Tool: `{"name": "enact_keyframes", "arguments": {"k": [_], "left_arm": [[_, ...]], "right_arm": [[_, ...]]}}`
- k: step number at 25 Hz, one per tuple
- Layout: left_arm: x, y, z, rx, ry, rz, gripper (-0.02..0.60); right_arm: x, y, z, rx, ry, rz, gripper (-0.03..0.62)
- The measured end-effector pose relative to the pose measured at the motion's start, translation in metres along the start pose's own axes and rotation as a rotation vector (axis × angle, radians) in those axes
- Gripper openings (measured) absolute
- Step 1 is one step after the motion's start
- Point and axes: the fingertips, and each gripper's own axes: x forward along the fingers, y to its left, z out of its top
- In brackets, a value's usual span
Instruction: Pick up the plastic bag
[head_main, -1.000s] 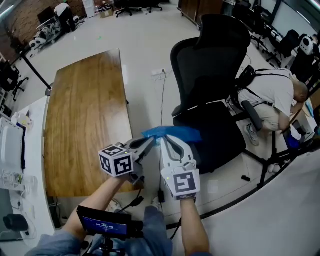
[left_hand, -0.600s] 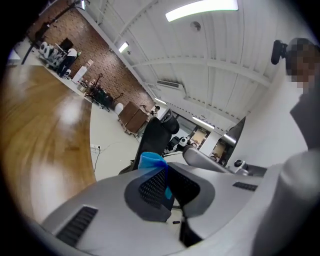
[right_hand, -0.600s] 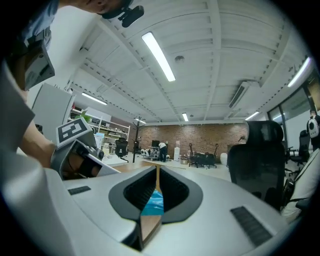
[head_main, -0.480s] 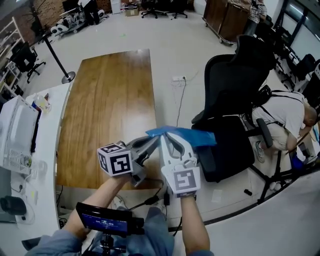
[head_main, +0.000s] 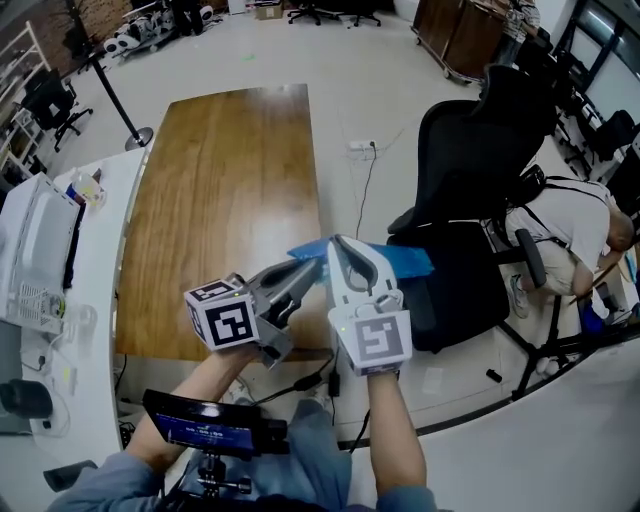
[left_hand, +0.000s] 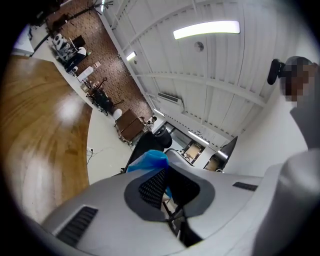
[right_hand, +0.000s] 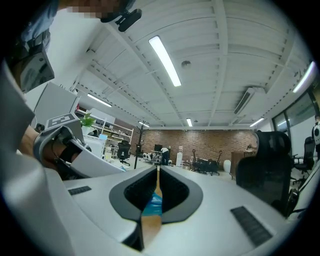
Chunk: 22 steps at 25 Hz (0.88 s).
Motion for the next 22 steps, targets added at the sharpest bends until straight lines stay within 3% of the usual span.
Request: {"name": "enact_keyframes", "arguments": {"k": [5, 10, 22], "left_arm": [[-0.017, -0.007, 0.002, 0.007, -0.012, 0.005, 0.006], [-0.035, -0.005, 0.009, 0.068, -0.003, 0.035, 0.006], [-0.121, 0.059, 0.027, 0.052, -0.026, 0.185, 0.006]], "right_arm": [[0.002, 0.006, 0.008, -0.005, -0.015, 0.008, 0.018], [0.008, 0.017, 0.014, -0.008, -0.031, 0.027, 0.018], [0.043, 0.063, 0.006, -0.001, -0.003, 0.113, 0.018]]}}
